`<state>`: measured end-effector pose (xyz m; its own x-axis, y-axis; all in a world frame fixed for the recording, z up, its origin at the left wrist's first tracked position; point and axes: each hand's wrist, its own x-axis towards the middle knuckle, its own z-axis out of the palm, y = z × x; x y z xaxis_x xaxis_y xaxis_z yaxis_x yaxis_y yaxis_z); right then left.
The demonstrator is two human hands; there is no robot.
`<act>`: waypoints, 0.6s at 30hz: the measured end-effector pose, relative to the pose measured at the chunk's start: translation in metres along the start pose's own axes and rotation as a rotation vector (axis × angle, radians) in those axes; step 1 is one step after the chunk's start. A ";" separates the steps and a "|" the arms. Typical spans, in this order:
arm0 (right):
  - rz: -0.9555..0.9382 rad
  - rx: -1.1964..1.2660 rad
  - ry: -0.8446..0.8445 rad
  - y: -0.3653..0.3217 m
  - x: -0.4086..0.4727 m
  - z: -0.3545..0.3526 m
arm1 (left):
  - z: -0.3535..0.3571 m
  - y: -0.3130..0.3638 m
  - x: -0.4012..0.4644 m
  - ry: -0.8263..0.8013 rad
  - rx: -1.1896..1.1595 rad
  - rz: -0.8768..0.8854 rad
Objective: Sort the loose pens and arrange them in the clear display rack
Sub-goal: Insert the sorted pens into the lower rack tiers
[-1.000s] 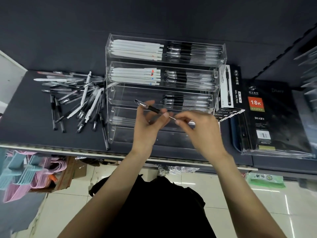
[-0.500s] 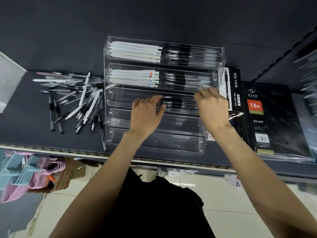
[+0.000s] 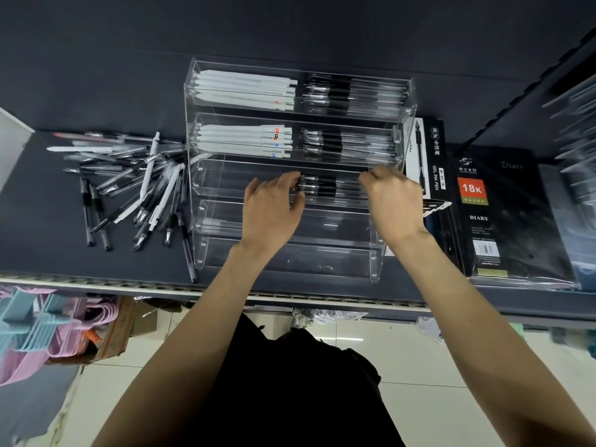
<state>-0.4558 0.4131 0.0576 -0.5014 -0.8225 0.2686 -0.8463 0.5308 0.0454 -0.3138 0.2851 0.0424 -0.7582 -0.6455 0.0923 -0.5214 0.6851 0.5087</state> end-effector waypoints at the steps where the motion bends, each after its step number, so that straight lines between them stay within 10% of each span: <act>1: 0.004 0.001 0.000 -0.001 0.001 0.001 | 0.000 0.000 0.000 0.011 0.008 0.007; 11: 0.075 0.101 0.075 -0.001 -0.009 0.004 | -0.007 -0.004 0.002 -0.006 -0.011 0.035; 18: 0.016 0.500 0.262 -0.070 -0.033 -0.026 | -0.046 -0.036 -0.036 0.519 -0.309 0.191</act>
<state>-0.3756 0.4083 0.0704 -0.5077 -0.7029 0.4982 -0.8530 0.3288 -0.4053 -0.2493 0.2682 0.0600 -0.4974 -0.6542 0.5698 -0.1998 0.7256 0.6585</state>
